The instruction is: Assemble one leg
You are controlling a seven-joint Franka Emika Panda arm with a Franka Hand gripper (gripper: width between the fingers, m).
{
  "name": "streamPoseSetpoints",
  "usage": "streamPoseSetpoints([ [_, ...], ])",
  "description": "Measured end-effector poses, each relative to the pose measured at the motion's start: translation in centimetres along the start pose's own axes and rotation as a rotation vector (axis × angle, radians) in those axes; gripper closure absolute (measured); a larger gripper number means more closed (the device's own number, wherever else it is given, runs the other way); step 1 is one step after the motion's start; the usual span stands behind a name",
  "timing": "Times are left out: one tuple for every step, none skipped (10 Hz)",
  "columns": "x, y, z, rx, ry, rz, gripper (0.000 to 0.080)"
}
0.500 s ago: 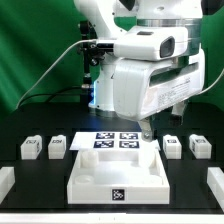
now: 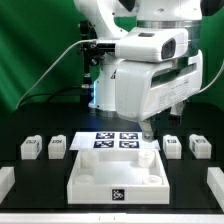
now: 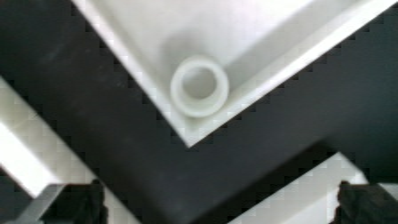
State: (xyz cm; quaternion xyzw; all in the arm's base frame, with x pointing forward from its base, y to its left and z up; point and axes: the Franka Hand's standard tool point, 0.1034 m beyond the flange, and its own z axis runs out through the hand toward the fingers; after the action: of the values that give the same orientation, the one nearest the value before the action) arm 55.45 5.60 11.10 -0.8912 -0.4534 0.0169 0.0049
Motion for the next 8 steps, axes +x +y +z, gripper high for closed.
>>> streamPoseSetpoints([
  [-1.0,-1.2,0.3,0.009,-0.01,-0.034,0.015],
  [-1.9,-1.8,0.5,-0.006,-0.006,-0.203,0.015],
  [-3.3,-2.8,1.0,-0.019,-0.003,-0.363,0.015],
  [-4.7,-3.2,1.2,-0.017,-0.006,-0.485,0.015],
  [-5.2,-3.1,1.3,-0.019,-0.005,-0.585,0.015],
  [-5.2,-3.1,1.4,-0.018,-0.005,-0.607,0.015],
  [-5.2,-3.1,1.4,-0.018,-0.005,-0.583,0.015],
  [-5.2,-3.1,1.4,-0.017,-0.005,-0.58,0.015],
])
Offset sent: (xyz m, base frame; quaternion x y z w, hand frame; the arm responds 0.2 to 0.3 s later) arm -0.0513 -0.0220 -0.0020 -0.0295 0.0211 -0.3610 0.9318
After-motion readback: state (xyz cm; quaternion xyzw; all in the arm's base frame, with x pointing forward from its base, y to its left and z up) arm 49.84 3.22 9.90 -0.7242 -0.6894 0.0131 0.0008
